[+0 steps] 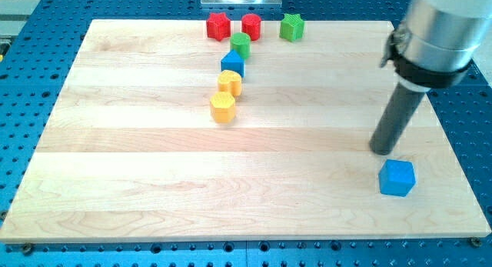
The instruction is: Slide the blue cube to the bottom right corner
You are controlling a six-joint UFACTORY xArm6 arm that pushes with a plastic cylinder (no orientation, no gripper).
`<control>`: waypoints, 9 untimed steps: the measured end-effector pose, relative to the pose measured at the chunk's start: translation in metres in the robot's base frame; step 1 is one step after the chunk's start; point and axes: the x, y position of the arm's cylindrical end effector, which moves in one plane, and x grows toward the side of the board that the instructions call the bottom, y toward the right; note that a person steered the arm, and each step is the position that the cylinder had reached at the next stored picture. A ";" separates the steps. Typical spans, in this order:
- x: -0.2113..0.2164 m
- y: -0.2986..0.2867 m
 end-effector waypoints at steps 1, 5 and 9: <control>0.019 -0.002; 0.083 -0.071; 0.081 -0.105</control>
